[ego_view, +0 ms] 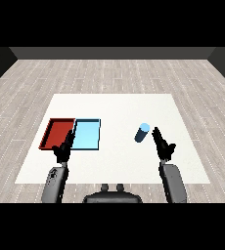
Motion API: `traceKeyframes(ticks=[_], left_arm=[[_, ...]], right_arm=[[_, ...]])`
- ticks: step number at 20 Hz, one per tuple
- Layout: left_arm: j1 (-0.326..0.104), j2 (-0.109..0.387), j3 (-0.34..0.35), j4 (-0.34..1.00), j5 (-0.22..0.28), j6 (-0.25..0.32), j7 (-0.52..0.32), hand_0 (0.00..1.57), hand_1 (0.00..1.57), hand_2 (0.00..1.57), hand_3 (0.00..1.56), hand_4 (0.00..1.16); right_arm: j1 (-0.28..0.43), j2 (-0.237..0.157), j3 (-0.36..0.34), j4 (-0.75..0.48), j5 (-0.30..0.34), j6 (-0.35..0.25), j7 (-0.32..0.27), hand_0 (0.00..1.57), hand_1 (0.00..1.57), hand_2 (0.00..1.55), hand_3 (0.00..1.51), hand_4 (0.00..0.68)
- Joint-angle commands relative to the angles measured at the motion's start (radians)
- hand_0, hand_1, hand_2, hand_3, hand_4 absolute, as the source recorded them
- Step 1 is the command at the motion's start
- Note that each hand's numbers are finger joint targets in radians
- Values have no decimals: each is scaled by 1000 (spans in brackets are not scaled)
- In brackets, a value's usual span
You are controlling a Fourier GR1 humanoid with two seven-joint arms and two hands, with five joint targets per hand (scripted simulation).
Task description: Pick the blue can and put it in the blue box
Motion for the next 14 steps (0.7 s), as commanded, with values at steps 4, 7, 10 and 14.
traceKeyframes(ticks=[4, 7, 10, 14], left_arm=[[-19, 19, 15, -8, -37, -6, -15, 0, 0, 0, 0, 0], [-86, -25, 32, -62, 53, -44, -186, 0, 0, 0, 0, 0], [-63, 19, 72, -25, 86, -113, -286, 0, 0, 0, 0, 0], [-54, 36, 105, 40, 123, -170, -339, 0, 0, 0, 0, 0]], right_arm=[[-155, -28, -78, 179, 11, 27, -15, 0, 0, 0, 0, 0], [-169, 0, -93, 114, -114, 123, -152, 0, 0, 0, 0, 0], [-194, 3, -104, 231, -127, 178, -252, 0, 0, 0, 0, 0], [-238, -35, -146, 344, -139, 240, -332, 0, 0, 0, 0, 0]])
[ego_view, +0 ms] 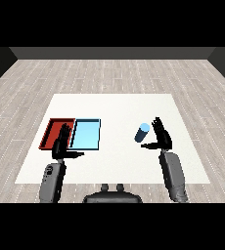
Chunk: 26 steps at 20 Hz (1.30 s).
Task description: Pick the blue can and put it in the blue box
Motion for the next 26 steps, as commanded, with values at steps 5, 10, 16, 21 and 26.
traceKeyframes(ticks=[5, 10, 16, 21, 26], left_arm=[[33, -34, -30, -71, -20, 12, -8, 0, 0, 0, 0, 0], [-1, -18, -3, -29, -7, -10, -38, 0, 0, 0, 0, 0], [-34, -61, -29, 50, -48, 25, -84, 0, 0, 0, 0, 0], [71, -60, -49, -66, -28, -3, -52, 0, 0, 0, 0, 0], [117, -10, 18, -73, 60, -91, -67, 0, 0, 0, 0, 0]], right_arm=[[-63, -10, -30, 100, -6, 40, -90, 0, 0, 0, 0, 0], [-62, 0, -31, 136, 5, 11, -69, 0, 0, 0, 0, 0], [-92, -21, -64, 155, -22, -14, -17, 0, 0, 0, 0, 0], [-258, -62, -127, 460, -27, 21, -140, 0, 0, 0, 0, 0], [-269, -77, -141, 548, -53, 71, -171, 0, 0, 0, 0, 0]])
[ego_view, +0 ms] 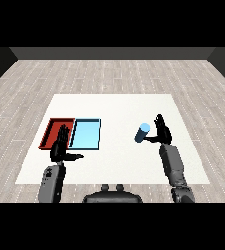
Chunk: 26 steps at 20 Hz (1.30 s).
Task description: Pick the blue can and put it in the blue box
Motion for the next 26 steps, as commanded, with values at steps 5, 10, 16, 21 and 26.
traceKeyframes(ticks=[5, 10, 16, 21, 26], left_arm=[[19, -27, -29, -45, -29, 33, 30, 0, 0, 0, 0, 0], [-14, 0, 23, 81, -4, -11, -51, 0, 0, 0, 0, 0], [29, 3, 16, -47, 35, -21, 28, 0, 0, 0, 0, 0], [3, -3, 20, -29, 20, -2, 24, 0, 0, 0, 0, 0], [-4, 20, 36, -24, 22, -11, 36, 0, 0, 0, 0, 0]], right_arm=[[-117, 29, 2, 219, 16, -25, -67, 0, 0, 0, 0, 0], [-176, 33, -15, 312, -2, -8, -67, 0, 0, 0, 0, 0], [-208, 72, -8, 365, 3, -63, -82, 0, 0, 0, 0, 0], [-261, 37, -38, 497, -13, 3, -133, 0, 0, 0, 0, 0], [-245, 29, -40, 491, -3, -66, -148, 0, 0, 153, 221, 0]])
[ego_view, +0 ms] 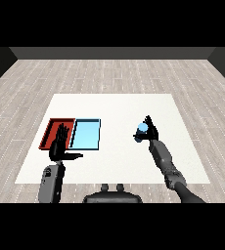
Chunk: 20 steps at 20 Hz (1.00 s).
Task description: Pick the blue can and put it in the blue box
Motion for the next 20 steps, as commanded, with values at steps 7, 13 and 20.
traceKeyframes(ticks=[7, 13, 20], left_arm=[[36, -16, -20, -61, 0, 5, 21, 0, 0, 0, 0, 0], [-71, -23, -30, 10, -51, 53, 32, 0, 0, 0, 0, 0], [14, -26, -65, -21, -69, 25, 8, 0, 0, 0, 0, 0]], right_arm=[[-56, 17, 10, 6, 31, -193, 6, 1532, 1532, 1490, 1444, 587], [-18, 6, 56, -78, 56, -200, 74, 1500, 1500, 1469, 1434, 596], [-78, 49, 118, -314, 69, -224, 152, 1496, 1496, 1487, 1449, 635]])
